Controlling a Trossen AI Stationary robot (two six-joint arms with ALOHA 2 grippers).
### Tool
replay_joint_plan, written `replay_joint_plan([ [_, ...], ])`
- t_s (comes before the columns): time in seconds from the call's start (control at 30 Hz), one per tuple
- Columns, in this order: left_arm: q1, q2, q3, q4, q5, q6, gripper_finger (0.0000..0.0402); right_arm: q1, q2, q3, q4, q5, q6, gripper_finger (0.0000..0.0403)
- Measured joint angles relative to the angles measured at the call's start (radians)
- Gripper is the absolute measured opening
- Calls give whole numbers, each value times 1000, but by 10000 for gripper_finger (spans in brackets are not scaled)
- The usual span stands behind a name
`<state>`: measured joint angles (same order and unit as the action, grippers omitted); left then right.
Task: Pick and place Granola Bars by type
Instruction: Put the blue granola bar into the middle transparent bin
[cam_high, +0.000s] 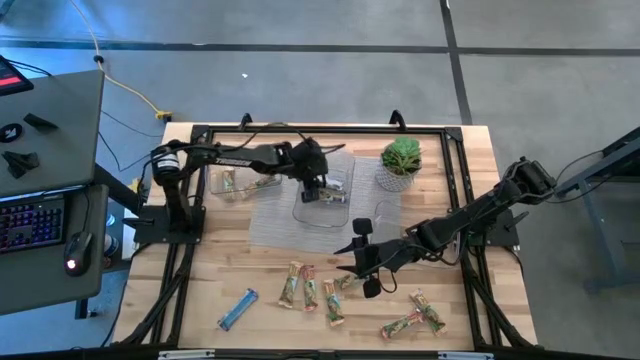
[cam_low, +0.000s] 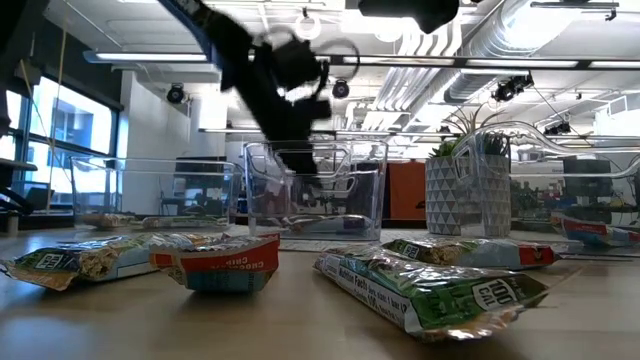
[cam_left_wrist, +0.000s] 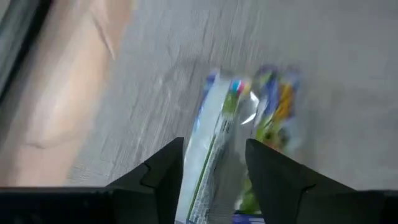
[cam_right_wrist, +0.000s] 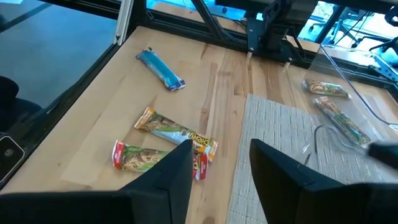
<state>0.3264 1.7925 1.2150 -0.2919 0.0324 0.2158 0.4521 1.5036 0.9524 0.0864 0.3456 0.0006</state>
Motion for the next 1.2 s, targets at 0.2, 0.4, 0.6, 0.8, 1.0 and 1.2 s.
replay_joint_plan([
  [0.2, 1, -61, 275, -441, 132, -76, 168, -23, 0, 0, 6, 0, 0, 142],
  [0.4, -3, -74, 588, -967, 220, -162, 168, -49, 0, 0, 25, 0, 3, 142],
  [0.6, -82, -132, 658, -1286, 179, -388, 168, -55, 0, 0, 29, 0, 2, 142],
  [0.8, -278, -315, 468, -1276, 76, -612, 168, -55, 0, 0, 23, -1, -3, 142],
  [1.0, -565, -500, 163, -1253, -61, -1060, 168, -55, 0, 0, 22, 0, -8, 142],
  [1.2, -851, -564, -105, -1023, -42, -1515, 168, -55, 1, 0, -7, 0, -17, 142],
])
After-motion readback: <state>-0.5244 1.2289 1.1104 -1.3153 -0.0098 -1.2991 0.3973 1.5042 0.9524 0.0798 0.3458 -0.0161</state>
